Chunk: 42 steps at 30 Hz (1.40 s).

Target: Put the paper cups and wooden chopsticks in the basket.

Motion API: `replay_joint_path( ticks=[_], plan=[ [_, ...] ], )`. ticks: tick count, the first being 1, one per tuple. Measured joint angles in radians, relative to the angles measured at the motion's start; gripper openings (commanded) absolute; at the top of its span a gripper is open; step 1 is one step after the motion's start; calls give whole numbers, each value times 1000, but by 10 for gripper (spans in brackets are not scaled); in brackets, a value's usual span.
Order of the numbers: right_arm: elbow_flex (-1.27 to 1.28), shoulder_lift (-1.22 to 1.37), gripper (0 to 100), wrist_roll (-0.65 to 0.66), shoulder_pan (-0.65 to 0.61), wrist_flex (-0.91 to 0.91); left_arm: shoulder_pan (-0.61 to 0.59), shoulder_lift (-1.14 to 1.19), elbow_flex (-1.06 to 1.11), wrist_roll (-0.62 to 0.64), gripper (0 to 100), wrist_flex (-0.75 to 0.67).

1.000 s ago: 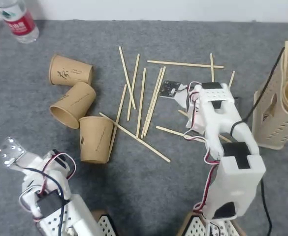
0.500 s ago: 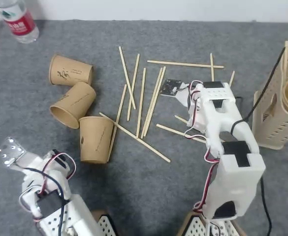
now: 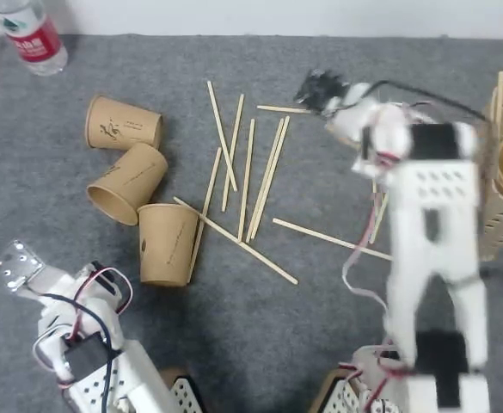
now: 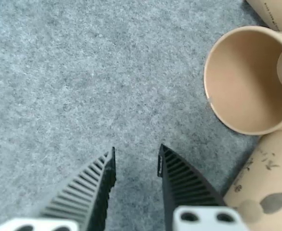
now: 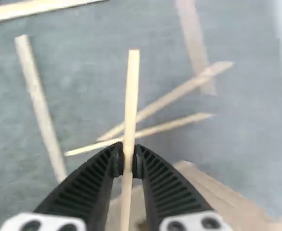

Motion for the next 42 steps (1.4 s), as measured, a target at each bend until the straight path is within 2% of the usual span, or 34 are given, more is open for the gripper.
replay_joint_path(
  ticks=[4, 8, 13, 16, 18, 21, 27, 35, 36, 40, 42],
  plan=[
    [-5, -169, 7, -144, 104, -163, 0, 0, 0, 0, 134, 0],
    [12, -265, 7, -379, 249, -393, 0, 0, 0, 0, 134, 0],
    [209, -288, 7, -715, 437, -792, 0, 0, 0, 0, 134, 0],
    [341, -288, 7, -848, 493, -1042, 0, 0, 0, 0, 134, 0],
    [374, -288, 7, -867, 499, -1143, 0, 0, 0, 0, 134, 0],
    [374, -288, 7, -876, 499, -1197, 0, 0, 0, 0, 134, 0],
    [374, -278, 7, -878, 499, -1211, -2, 0, 0, 0, 134, 0],
    [410, -98, 14, -878, 562, -1212, 0, 0, 0, 0, 134, 0],
    [410, -81, 39, -878, 566, -1212, 0, 0, 0, 0, 134, 0],
    [410, -63, 246, -878, 566, -1206, 0, 0, 0, 0, 134, 0],
    [408, -63, 247, -867, 566, -1169, 0, 0, 0, 0, 134, 0]
  ],
)
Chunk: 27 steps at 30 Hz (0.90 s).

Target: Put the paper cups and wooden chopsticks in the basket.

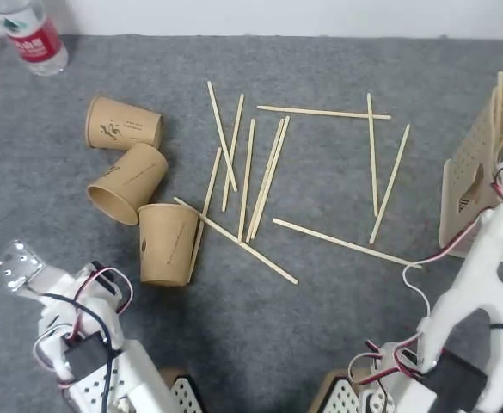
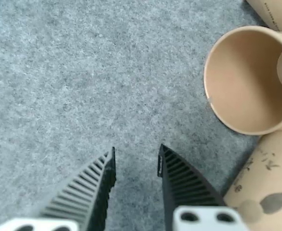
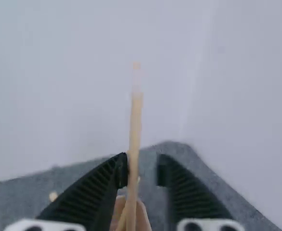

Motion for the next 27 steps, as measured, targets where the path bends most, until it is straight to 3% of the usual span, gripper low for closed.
replay_joint_path(
  ticks=[6, 20, 23, 27],
  plan=[
    [2, 0, 215, 107, -23, 100, 0, 0, 0, 0, 134, 0],
    [0, -137, 213, 121, -69, 193, 0, 0, 0, 0, 136, 0],
    [-23, -212, 213, 124, -114, 324, 0, 0, 0, 0, 137, 0],
    [-66, -344, 213, 170, -282, 612, 0, 0, 0, 0, 137, 0]
  ],
)
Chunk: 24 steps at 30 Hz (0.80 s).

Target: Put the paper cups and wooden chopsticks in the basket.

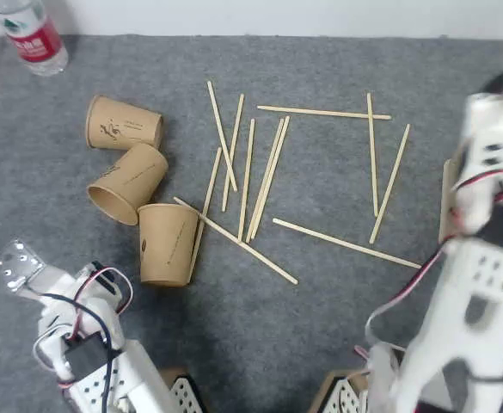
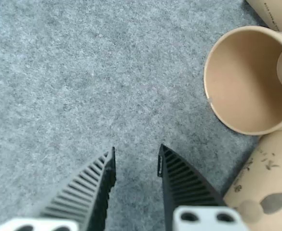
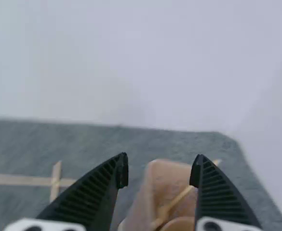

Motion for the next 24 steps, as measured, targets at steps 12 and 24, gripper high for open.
replay_joint_path(
  ticks=[12, 24],
  plan=[
    [431, -57, 213, 114, -486, 285, 23, 0, 0, 0, 137, 5],
    [901, -57, 213, 41, -525, -143, 57, -2, -61, 0, 138, 91]
  ],
)
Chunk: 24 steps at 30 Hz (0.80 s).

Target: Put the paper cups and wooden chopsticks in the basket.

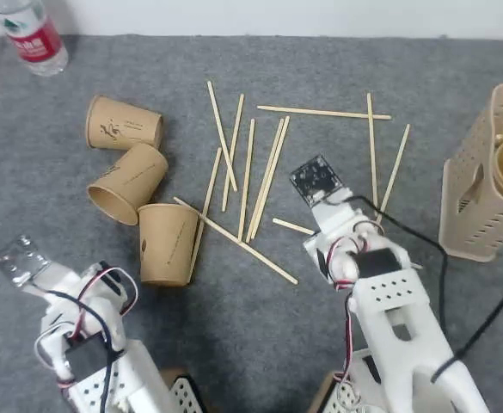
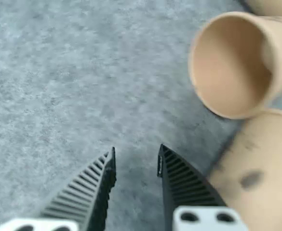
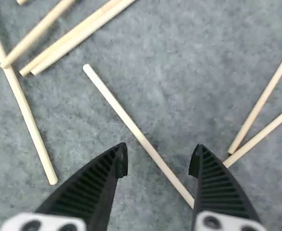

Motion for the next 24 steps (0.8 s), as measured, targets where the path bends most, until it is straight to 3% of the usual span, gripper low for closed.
replay_joint_path(
  ticks=[4, 12, 18, 24],
  plan=[
    [55, -2, 213, 0, 0, -64, 129, -6, -107, 0, 138, 104],
    [98, -2, 213, 0, 0, -138, 370, 25, -393, -15, 138, 146],
    [98, -2, 213, 0, 0, -143, 365, 295, -663, -9, 138, 176],
    [98, -2, 212, 0, 0, -143, 302, 799, -868, 229, 138, 176]
  ],
)
